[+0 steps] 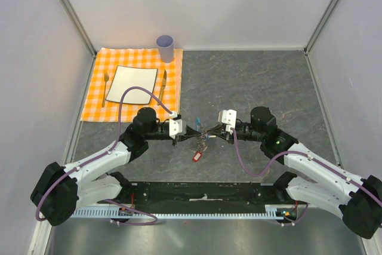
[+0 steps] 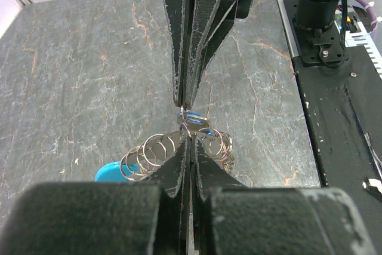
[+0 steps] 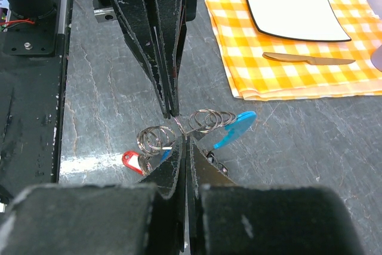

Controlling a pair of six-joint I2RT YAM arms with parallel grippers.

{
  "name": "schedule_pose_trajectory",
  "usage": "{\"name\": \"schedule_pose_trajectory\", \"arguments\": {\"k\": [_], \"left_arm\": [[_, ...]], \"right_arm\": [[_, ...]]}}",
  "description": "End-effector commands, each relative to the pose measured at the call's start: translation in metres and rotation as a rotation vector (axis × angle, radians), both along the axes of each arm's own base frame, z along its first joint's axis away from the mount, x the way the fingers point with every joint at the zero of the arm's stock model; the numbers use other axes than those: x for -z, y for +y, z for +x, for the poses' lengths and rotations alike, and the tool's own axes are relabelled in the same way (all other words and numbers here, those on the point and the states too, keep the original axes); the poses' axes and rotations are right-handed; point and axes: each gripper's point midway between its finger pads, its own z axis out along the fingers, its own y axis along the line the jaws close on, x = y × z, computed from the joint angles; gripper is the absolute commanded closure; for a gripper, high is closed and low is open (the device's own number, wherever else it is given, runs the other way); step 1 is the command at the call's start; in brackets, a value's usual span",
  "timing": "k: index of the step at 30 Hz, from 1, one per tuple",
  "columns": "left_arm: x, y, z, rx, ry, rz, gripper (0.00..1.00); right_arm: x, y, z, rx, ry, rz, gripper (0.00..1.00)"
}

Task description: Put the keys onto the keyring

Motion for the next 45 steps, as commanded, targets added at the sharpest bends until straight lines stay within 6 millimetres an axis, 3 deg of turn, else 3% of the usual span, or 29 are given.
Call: {"name": "schedule_pose_trajectory", "arguments": {"k": [1, 45], "left_arm": [[-0.0136, -0.0008, -0.0021, 0.021, -0.055, -0.039, 0.98], [-0.0148, -0.0014, -0.0018, 0.023, -0.055, -0.043, 0.98]], "right_arm": [[-0.0115, 0.0026, 0.0003, -0.014, -0.06, 0.027, 1.0], [-0.0143, 0.0085, -0.0057, -0.068, -0.055, 0.036, 1.0]]}}
